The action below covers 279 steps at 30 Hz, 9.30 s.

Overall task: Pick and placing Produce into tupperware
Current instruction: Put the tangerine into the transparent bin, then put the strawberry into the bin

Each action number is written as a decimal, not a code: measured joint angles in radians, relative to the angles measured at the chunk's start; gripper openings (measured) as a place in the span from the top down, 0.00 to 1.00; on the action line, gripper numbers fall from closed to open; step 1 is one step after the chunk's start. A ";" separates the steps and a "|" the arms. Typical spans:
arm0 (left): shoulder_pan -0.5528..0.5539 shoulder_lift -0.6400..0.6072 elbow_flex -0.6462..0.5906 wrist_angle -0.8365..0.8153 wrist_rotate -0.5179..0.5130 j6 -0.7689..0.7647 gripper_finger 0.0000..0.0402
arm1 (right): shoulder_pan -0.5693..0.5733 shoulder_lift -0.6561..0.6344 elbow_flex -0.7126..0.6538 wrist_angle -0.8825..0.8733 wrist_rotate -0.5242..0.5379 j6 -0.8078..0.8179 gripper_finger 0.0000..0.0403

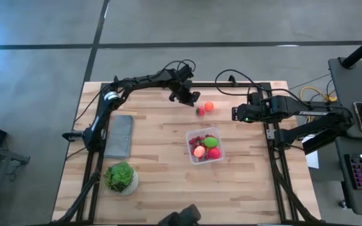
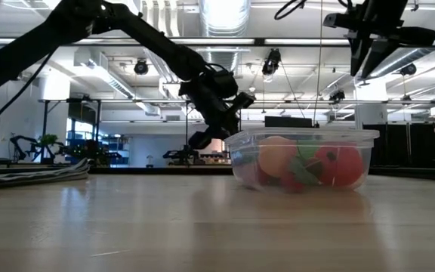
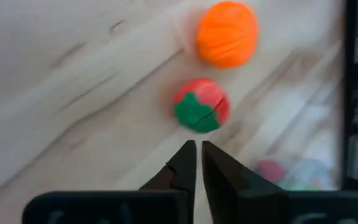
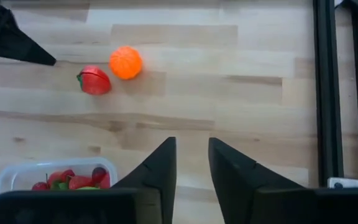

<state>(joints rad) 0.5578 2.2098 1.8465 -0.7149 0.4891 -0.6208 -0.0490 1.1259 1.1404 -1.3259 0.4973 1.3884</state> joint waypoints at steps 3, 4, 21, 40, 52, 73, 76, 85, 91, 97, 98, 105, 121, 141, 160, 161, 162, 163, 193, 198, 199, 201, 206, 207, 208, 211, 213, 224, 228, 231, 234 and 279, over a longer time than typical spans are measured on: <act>0.013 0.025 0.000 0.074 0.107 -0.103 0.97 | 0.000 0.000 0.000 0.000 0.022 -0.003 0.80; 0.017 0.035 -0.002 0.089 0.142 -0.136 0.97 | 0.000 0.000 0.000 0.001 0.026 -0.006 0.81; 0.081 0.049 0.052 0.006 0.301 -0.229 0.97 | 0.000 0.000 0.000 0.001 0.040 -0.042 0.81; 0.065 0.068 0.206 -0.454 -0.259 1.156 0.97 | 0.000 -0.012 0.000 -0.001 0.028 -0.089 0.81; 0.037 0.162 0.249 -0.474 -0.011 0.841 0.97 | -0.004 -0.020 0.000 -0.001 0.028 -0.084 0.81; 0.063 0.141 0.275 0.124 0.450 -0.084 0.97 | -0.244 -0.022 -0.222 0.481 -0.274 -0.269 0.88; 0.062 0.118 0.275 -0.107 0.268 0.097 0.97 | -0.371 -0.017 -0.330 0.685 -0.411 -0.326 0.90; 0.019 0.031 0.272 -0.435 0.026 0.392 0.97 | -0.657 0.202 -0.481 1.076 -0.671 -0.436 0.91; -0.024 -0.005 0.272 -0.441 -0.058 0.400 0.97 | -0.697 0.442 -0.375 1.136 -0.675 -0.483 0.91; -0.033 -0.038 0.174 -0.456 -0.107 0.420 0.97 | -0.736 0.591 -0.304 1.133 -0.659 -0.497 0.91; -0.034 -0.044 0.147 -0.453 -0.107 0.422 0.97 | -0.738 0.600 -0.300 1.131 -0.657 -0.502 0.91; -0.038 -0.153 -0.074 -0.333 -0.105 0.417 0.97 | -0.742 0.650 -0.232 1.115 -0.674 -0.607 0.91; -0.029 -0.368 -0.390 -0.071 -0.108 0.286 0.97 | -0.634 0.812 0.013 0.941 -0.836 -0.798 0.91; -0.050 -0.268 -0.459 0.103 -0.009 0.284 0.97 | -0.652 0.577 -0.124 0.816 -0.732 -0.757 0.91; -0.141 -0.029 -0.269 0.173 -0.223 0.212 0.97 | -0.636 0.203 -0.315 0.810 -0.555 -0.629 0.91; -0.136 -0.026 -0.270 0.171 -0.178 0.222 0.97 | -0.636 0.185 -0.327 0.808 -0.546 -0.622 0.91; -0.125 -0.029 -0.274 0.167 -0.144 0.235 0.97 | -0.637 0.167 -0.339 0.808 -0.544 -0.621 0.91; -0.119 -0.040 -0.285 0.168 -0.127 0.240 0.97 | -0.638 0.150 -0.350 0.808 -0.545 -0.621 0.91; -0.181 -0.455 -0.370 -0.104 -0.466 0.294 0.85 | -0.485 0.513 -0.153 0.854 -0.737 -0.669 0.26; -0.189 -0.574 -0.443 -0.108 -0.602 0.282 0.79 | -0.468 0.626 -0.094 0.825 -0.784 -0.660 0.18; -0.189 -0.602 -0.458 -0.110 -0.621 0.273 0.78 | -0.463 0.644 -0.084 0.824 -0.785 -0.660 0.17; -0.189 -0.656 -0.489 -0.107 -0.644 0.256 0.77 | -0.449 0.673 -0.066 0.818 -0.785 -0.661 0.17; -0.188 -0.752 -0.571 -0.093 -0.691 0.234 0.77 | -0.424 0.726 -0.014 0.793 -0.784 -0.655 0.18; -0.188 -0.768 -0.588 -0.090 -0.697 0.234 0.77 | -0.420 0.738 -0.004 0.784 -0.779 -0.655 0.18; -0.188 -0.782 -0.604 -0.083 -0.705 0.234 0.77 | -0.416 0.746 0.004 0.776 -0.773 -0.655 0.18; -0.187 -0.806 -0.645 -0.045 -0.707 0.233 0.77 | -0.408 0.762 0.022 0.762 -0.757 -0.645 0.18; -0.187 -0.806 -0.661 -0.036 -0.707 0.233 0.77 | -0.407 0.767 0.033 0.749 -0.745 -0.636 0.18; -0.187 -0.778 -0.681 -0.025 -0.703 0.235 0.77 | -0.397 0.768 0.053 0.663 -0.697 -0.632 0.25; -0.188 -0.771 -0.696 -0.029 -0.699 0.239 0.77 | -0.393 0.768 0.052 0.651 -0.704 -0.632 0.32; -0.188 -0.771 -0.704 -0.027 -0.691 0.239 0.77 | -0.392 0.768 0.055 0.652 -0.705 -0.633 0.38; -0.189 -0.771 -0.712 -0.027 -0.677 0.239 0.77 | -0.391 0.768 0.063 0.654 -0.705 -0.636 0.43; -0.346 -0.766 -0.940 0.450 -0.494 0.990 0.38 | -0.066 0.287 0.069 0.349 -0.416 -0.747 0.10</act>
<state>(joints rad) 0.2119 1.4433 0.9070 -0.2650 -0.0048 0.3692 -0.1154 1.4134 1.2095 -0.9770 0.0814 0.6417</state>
